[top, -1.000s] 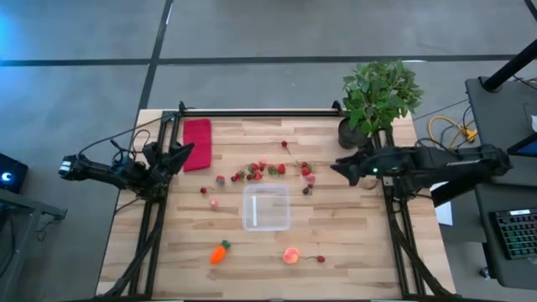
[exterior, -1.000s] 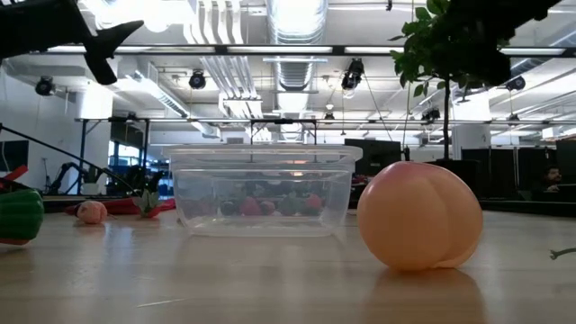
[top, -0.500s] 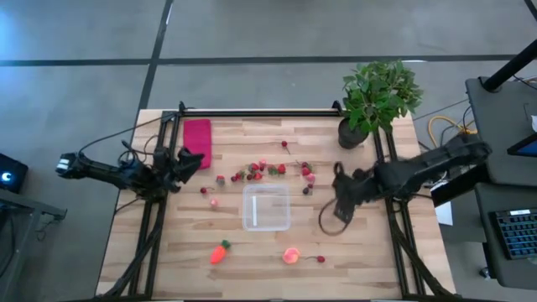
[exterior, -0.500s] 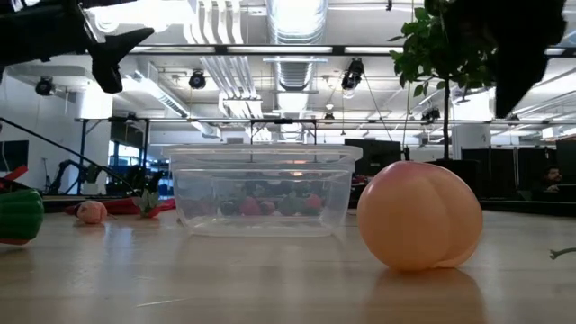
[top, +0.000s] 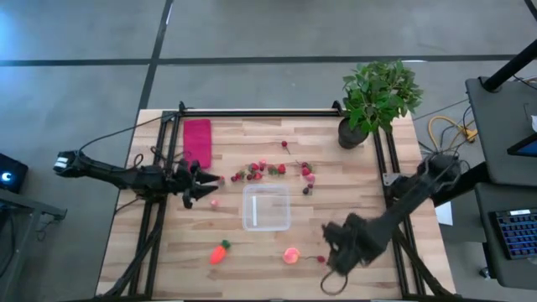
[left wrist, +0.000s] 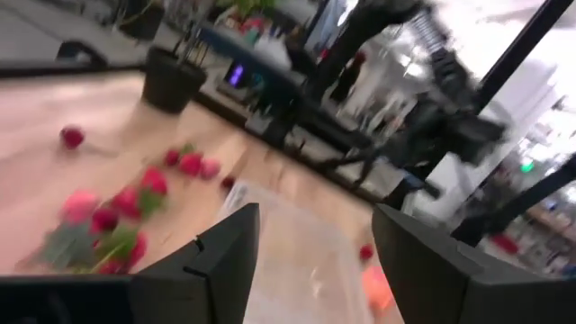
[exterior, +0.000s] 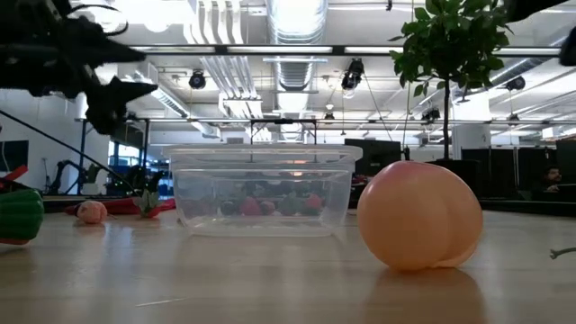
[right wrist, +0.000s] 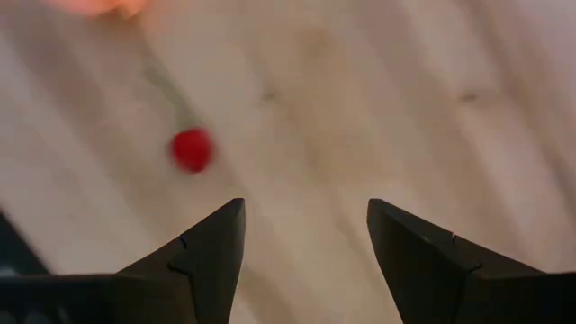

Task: Pick and placing Produce into tupperware
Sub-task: Put the red cherry into the transparent bin

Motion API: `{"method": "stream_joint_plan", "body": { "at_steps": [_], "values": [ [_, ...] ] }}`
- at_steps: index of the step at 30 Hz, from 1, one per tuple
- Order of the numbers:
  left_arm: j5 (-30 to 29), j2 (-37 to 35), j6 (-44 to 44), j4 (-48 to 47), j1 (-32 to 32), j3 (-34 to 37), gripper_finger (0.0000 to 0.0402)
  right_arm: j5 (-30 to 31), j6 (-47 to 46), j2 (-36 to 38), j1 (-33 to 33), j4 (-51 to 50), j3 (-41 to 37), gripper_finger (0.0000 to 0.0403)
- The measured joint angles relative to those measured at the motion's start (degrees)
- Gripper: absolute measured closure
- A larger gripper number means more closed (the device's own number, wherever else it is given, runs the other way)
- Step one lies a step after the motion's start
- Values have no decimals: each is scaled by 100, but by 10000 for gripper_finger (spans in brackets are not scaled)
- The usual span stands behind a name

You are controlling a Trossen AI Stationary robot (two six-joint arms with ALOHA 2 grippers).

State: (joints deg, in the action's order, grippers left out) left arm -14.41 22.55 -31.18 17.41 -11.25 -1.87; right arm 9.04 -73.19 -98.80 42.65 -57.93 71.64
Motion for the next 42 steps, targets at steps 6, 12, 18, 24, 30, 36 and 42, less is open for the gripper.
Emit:
{"method": "stream_joint_plan", "body": {
  "at_steps": [6,12,18,24,30,36,42],
  "values": [
    [56,107,30,-475,0,2,199,-17,-85,-1098,160,-2,1005,177],
    [94,177,57,-791,0,2,199,-20,-223,-1985,157,-23,1747,177],
    [96,255,57,-798,0,2,199,-8,-1126,-2288,160,-411,2007,177],
    [96,292,57,-794,0,2,199,5,-1173,-2284,160,-892,1996,177],
    [94,294,57,-794,0,2,199,0,-137,-2465,160,-952,1931,177],
    [94,296,57,-803,0,2,199,-250,451,-2522,91,-940,1941,177],
    [94,294,61,-816,0,2,199,-450,292,-2419,17,-938,2098,177]
  ]
}}
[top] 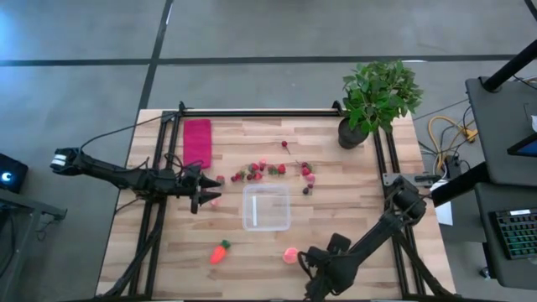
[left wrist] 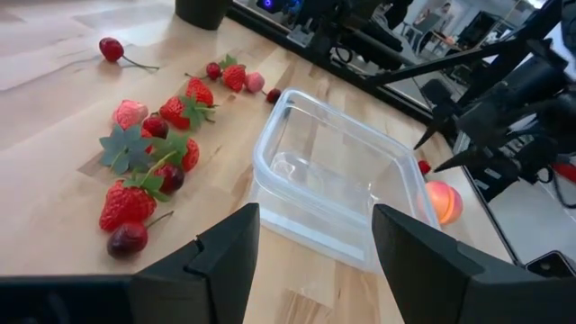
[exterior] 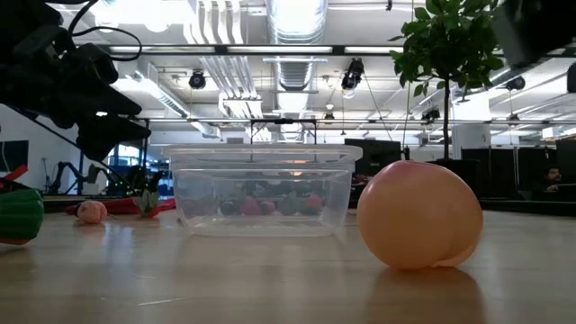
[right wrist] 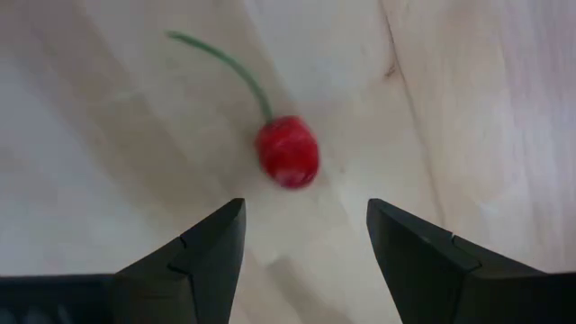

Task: Pick and placing Produce into tupperware
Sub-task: Put the red cherry into the transparent bin

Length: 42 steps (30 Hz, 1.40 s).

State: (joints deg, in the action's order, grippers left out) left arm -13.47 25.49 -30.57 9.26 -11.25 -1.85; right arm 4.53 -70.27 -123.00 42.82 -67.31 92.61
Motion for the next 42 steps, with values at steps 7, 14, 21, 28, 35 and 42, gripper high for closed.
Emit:
{"method": "stream_joint_plan", "body": {
  "at_steps": [7,14,21,28,35,42],
  "values": [
    [2,93,310,14,0,0,199,3,343,6,-92,285,89,181],
    [2,231,283,13,0,0,199,64,552,6,-171,403,-22,201],
    [2,330,266,17,0,0,199,153,733,4,-257,493,-69,230],
    [2,425,245,33,0,0,199,145,733,4,-259,507,-89,257],
    [4,490,245,42,0,0,199,-9,731,2,-259,519,-89,295],
    [2,486,245,66,0,0,199,-29,618,2,-284,512,-89,327]
  ]
}}
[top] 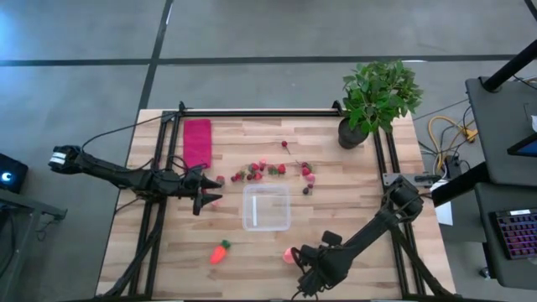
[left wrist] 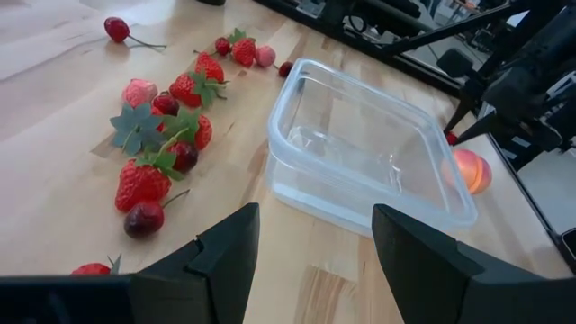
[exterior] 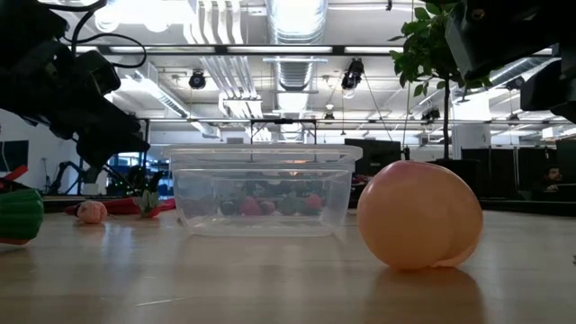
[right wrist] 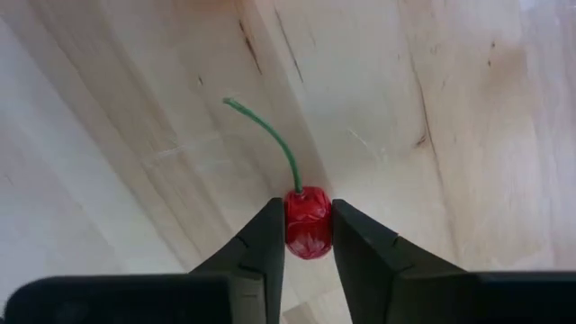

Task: Pick and placing Produce into tupperware
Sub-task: Put the red cherry into the transparent bin

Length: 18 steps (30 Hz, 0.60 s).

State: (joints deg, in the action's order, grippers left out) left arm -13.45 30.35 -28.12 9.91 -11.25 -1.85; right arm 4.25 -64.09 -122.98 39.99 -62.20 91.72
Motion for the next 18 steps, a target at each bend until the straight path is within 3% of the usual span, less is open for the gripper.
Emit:
{"method": "stream_joint_plan", "body": {
  "at_steps": [10,18],
  "values": [
    [0,-11,0,57,-1,0,199,86,-1969,165,-156,-211,-1,328],
    [0,0,2,321,-2,0,199,1769,-2716,1160,-379,-212,63,328]
  ]
}}
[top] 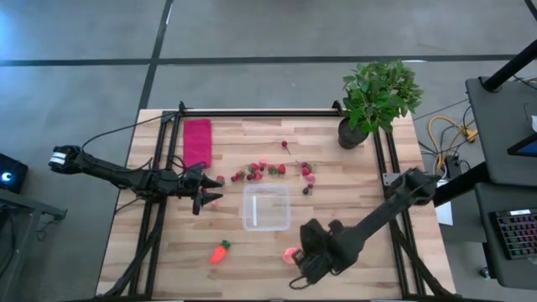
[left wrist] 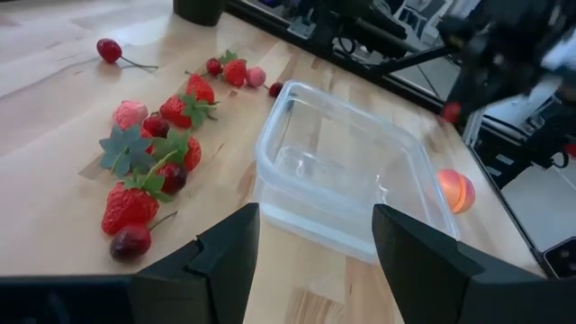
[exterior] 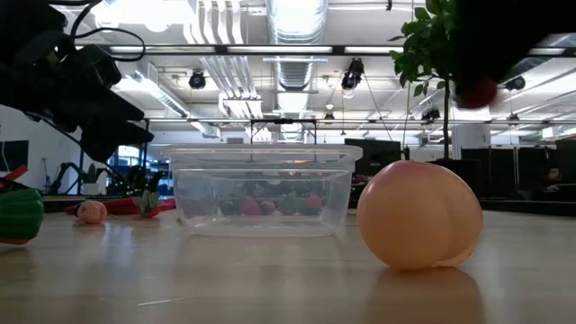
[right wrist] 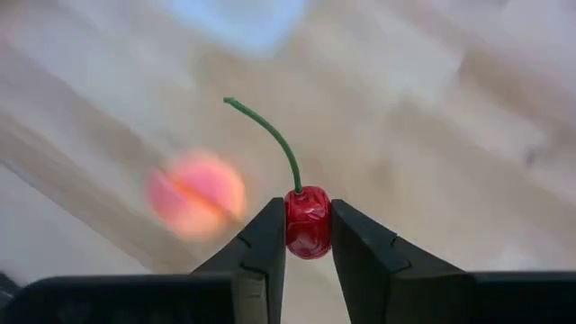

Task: Pick and placing Produce into tupperware
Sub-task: Put the red cherry into the transparent bin, then put the pink peach into the transparent bin

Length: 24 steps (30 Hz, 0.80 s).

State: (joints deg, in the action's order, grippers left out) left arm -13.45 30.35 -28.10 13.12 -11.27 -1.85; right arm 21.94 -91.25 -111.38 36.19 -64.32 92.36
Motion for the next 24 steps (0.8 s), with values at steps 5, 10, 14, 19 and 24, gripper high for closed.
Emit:
{"method": "stream_joint_plan", "body": {
  "at_steps": [5,10,14,19,24],
  "values": [
    [0,3,1,16,0,0,199,223,995,296,-680,249,-31,321],
    [0,-2,0,11,0,0,199,-254,2636,203,-1596,1541,-35,312],
    [-4,50,0,7,0,0,199,-684,3103,84,-2033,1897,-35,310],
    [-21,185,-2,-6,0,0,199,-1124,3309,59,-2079,1546,-50,300],
    [-28,275,-2,3,2,-6,199,-1160,3106,23,-2091,1585,-39,257]
  ]
}}
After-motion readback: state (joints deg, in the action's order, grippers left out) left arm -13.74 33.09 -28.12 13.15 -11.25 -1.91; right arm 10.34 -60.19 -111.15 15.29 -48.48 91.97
